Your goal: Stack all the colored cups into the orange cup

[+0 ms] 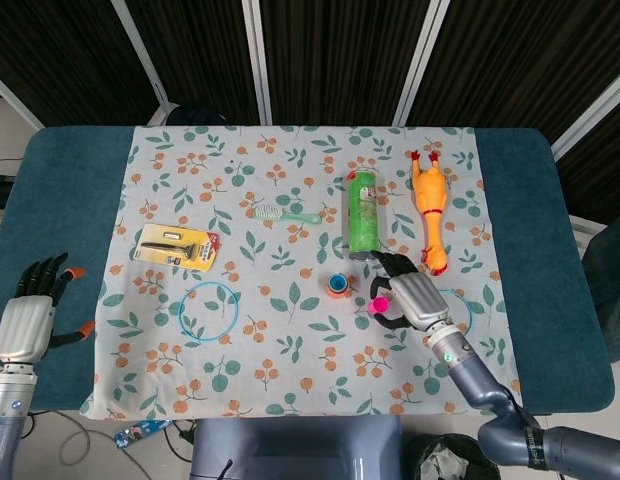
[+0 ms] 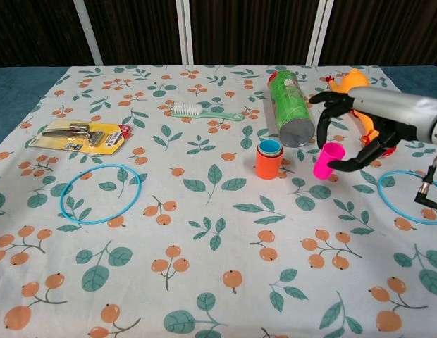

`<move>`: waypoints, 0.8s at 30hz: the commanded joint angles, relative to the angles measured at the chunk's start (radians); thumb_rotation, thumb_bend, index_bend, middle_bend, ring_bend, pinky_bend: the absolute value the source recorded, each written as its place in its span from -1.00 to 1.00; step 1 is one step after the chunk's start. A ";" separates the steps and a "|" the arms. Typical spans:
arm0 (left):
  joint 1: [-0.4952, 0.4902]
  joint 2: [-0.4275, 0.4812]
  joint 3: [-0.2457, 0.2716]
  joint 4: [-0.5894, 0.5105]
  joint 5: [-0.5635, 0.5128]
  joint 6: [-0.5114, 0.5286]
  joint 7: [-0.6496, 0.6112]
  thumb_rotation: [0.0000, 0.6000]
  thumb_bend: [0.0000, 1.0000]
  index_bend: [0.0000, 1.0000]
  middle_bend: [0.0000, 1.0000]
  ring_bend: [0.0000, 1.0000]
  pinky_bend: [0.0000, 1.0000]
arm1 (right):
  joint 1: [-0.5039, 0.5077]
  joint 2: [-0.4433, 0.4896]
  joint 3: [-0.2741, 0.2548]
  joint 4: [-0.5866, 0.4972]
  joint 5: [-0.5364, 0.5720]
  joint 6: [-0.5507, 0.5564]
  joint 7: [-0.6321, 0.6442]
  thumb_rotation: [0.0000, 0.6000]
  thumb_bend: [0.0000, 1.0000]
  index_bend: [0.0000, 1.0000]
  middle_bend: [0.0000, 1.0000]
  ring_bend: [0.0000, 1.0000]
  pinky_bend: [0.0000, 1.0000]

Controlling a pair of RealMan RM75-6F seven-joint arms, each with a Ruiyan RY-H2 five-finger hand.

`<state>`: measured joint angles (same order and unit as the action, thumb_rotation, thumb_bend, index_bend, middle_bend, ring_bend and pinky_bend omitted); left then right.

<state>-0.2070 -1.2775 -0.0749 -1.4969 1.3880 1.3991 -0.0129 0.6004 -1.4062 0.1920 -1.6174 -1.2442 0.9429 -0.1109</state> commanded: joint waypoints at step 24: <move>0.010 -0.015 -0.025 0.017 -0.013 0.019 -0.002 1.00 -0.73 -0.59 -0.96 -1.00 -1.00 | 0.200 -0.055 0.111 -0.019 0.292 -0.069 -0.219 1.00 -0.25 0.03 -1.00 -1.00 -0.84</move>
<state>-0.1972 -1.2926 -0.1001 -1.4801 1.3751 1.4179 -0.0147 0.7972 -1.4565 0.3032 -1.6400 -0.9565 0.8726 -0.3270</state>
